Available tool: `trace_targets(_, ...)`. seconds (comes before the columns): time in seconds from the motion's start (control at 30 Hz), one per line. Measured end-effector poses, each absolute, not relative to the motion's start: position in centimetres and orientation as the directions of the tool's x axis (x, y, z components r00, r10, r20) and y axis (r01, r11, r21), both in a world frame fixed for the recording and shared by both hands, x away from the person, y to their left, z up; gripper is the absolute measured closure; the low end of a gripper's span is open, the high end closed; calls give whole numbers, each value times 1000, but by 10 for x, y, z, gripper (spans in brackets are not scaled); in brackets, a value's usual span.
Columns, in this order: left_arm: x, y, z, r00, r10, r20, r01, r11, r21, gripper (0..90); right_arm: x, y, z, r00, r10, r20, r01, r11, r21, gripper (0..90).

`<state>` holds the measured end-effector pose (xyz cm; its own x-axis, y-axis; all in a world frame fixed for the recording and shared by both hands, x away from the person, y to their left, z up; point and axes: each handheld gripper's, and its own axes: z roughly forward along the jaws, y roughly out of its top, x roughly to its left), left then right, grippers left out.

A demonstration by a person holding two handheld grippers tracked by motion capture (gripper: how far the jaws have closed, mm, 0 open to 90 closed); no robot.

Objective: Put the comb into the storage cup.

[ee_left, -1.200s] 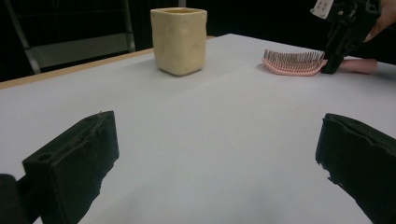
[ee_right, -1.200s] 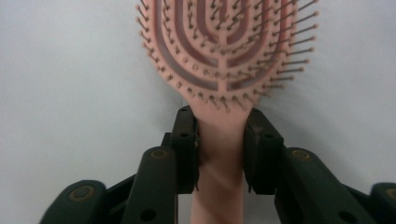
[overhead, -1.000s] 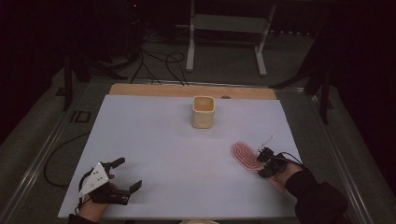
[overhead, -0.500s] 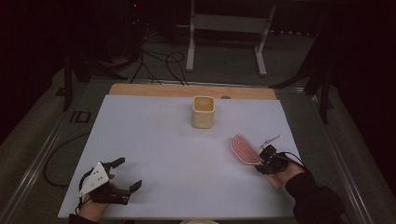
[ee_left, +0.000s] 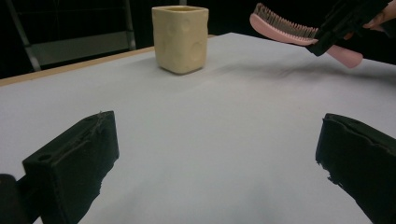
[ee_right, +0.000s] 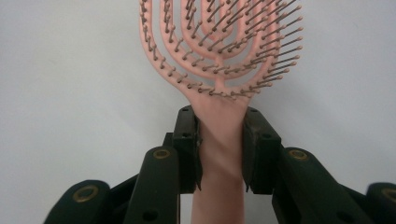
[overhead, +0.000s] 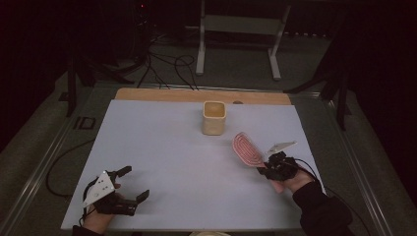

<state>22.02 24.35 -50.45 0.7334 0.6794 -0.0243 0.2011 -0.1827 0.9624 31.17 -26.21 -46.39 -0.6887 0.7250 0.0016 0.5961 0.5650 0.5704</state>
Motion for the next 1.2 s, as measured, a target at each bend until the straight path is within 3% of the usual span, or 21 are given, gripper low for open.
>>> trace_targets(0.33,220,243,-505,734,679,-25,202,-184,962,2,308,-236,-466,-731,680,53,522,507,686,706)
trace_targets(0.6,221,243,-505,734,679,-32,209,-182,961,2,302,-219,-461,-772,634,30,409,461,788,707)
trace_targets(1.2,221,243,-504,728,685,-29,205,-177,962,2,292,-216,-458,-775,632,22,312,352,882,707)
